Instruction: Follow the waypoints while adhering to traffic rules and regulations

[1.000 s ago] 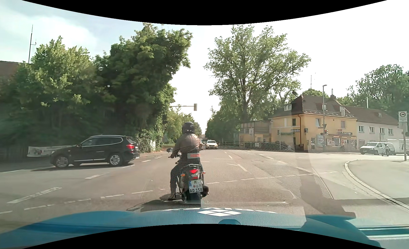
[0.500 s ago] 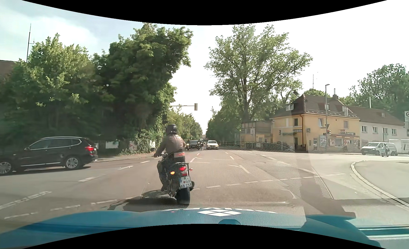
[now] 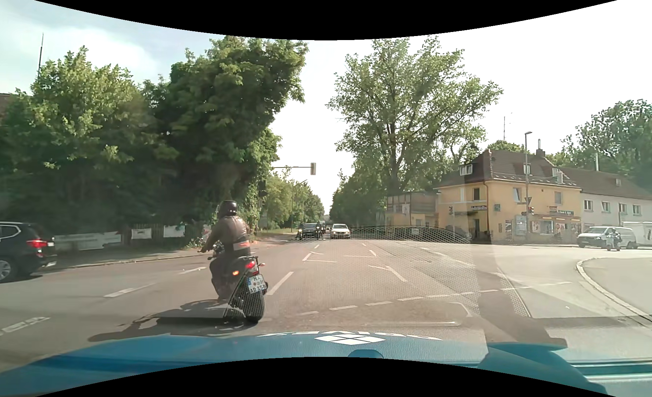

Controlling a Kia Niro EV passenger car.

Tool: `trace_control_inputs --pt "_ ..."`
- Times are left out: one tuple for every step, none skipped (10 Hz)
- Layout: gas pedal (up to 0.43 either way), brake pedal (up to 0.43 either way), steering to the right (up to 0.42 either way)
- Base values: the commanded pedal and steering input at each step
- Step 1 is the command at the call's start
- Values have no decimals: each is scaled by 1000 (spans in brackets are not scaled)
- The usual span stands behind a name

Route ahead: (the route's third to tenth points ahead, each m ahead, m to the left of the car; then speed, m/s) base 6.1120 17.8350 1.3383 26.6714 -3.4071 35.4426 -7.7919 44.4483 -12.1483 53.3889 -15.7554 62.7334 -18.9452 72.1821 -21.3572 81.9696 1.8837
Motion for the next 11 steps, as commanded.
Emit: trace_control_inputs --pt "228 0 -43" --pt "240 0 -61" --pt "240 0 -97" --pt "248 0 -139" --pt "248 0 -175" --pt "248 0 -211" --pt "248 0 -243" --pt "248 0 -278" --pt "248 0 -312" --pt "248 0 -339" --pt "248 0 -386"
